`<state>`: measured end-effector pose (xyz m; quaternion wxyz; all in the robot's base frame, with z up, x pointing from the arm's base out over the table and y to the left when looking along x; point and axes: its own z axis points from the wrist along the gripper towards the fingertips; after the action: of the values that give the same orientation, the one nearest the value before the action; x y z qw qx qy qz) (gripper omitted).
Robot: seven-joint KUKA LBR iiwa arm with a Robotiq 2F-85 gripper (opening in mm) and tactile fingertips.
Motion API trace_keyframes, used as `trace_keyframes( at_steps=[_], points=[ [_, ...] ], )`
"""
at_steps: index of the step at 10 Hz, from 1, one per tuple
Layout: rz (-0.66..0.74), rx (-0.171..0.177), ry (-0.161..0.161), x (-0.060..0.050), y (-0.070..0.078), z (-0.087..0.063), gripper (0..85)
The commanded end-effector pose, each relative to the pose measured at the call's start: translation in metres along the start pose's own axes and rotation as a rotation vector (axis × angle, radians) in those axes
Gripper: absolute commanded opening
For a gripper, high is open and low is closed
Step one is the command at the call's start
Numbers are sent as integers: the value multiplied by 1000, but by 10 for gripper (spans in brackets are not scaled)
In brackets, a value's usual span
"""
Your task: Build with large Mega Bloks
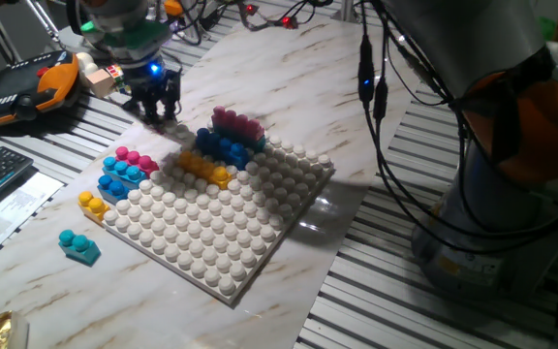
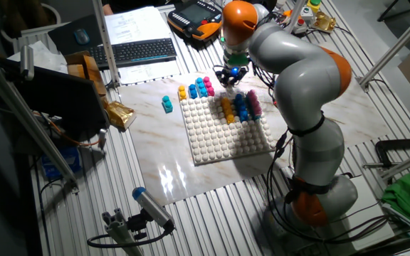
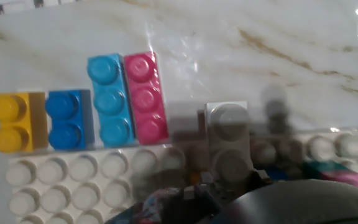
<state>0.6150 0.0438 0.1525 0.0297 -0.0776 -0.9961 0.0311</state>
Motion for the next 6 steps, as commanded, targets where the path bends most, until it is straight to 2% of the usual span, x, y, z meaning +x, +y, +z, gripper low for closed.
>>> trace_keyframes(
  at_steps=[1, 2, 4, 6],
  points=[
    [5, 13, 6, 14, -10, -4, 7],
    [19, 39, 3, 22, -17, -6, 7],
    [14, 34, -9, 32, -30, 0, 7],
    [30, 33, -29, 41, -30, 9, 7]
  ],
)
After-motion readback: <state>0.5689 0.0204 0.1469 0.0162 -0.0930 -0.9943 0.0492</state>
